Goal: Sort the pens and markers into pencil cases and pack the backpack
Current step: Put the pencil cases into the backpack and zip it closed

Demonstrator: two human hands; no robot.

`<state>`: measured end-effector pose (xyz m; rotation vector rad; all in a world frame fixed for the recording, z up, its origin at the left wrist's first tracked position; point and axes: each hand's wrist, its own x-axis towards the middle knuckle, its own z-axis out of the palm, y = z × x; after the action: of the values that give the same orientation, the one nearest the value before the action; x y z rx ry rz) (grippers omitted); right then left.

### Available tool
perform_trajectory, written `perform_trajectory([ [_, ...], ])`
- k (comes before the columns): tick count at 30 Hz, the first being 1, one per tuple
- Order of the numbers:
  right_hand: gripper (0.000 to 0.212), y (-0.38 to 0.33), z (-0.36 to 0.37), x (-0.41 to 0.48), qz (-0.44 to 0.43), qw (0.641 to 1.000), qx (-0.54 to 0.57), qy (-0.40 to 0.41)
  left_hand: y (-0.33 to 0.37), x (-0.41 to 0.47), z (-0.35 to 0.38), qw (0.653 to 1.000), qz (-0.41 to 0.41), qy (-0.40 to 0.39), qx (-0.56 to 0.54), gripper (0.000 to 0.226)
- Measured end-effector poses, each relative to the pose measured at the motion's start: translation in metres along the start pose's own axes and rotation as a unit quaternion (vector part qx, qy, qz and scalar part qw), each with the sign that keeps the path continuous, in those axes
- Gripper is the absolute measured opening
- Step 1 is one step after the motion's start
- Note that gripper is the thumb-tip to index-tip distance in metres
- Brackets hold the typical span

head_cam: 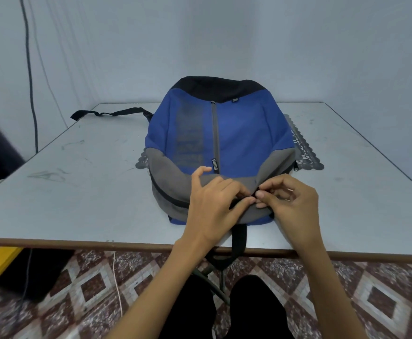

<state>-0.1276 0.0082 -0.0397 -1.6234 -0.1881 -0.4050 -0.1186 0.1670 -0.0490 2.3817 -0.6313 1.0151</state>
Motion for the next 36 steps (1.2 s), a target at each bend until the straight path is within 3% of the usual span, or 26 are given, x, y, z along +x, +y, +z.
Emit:
perform_trajectory([
  [7,0.020,0.008,-0.013,0.021,0.075,0.990,0.014,0.117,-0.002,-0.002,0.000,0.999,0.030,0.015,-0.043,0.017],
  [22,0.027,0.029,-0.056,0.114,0.094,0.972,-0.179,0.120,-0.002,-0.004,-0.001,0.996,0.046,0.030,-0.075,0.018],
  [36,0.022,0.040,-0.053,0.128,0.130,0.971,-0.162,0.119,-0.003,-0.005,-0.001,0.994,0.057,0.017,-0.087,0.018],
])
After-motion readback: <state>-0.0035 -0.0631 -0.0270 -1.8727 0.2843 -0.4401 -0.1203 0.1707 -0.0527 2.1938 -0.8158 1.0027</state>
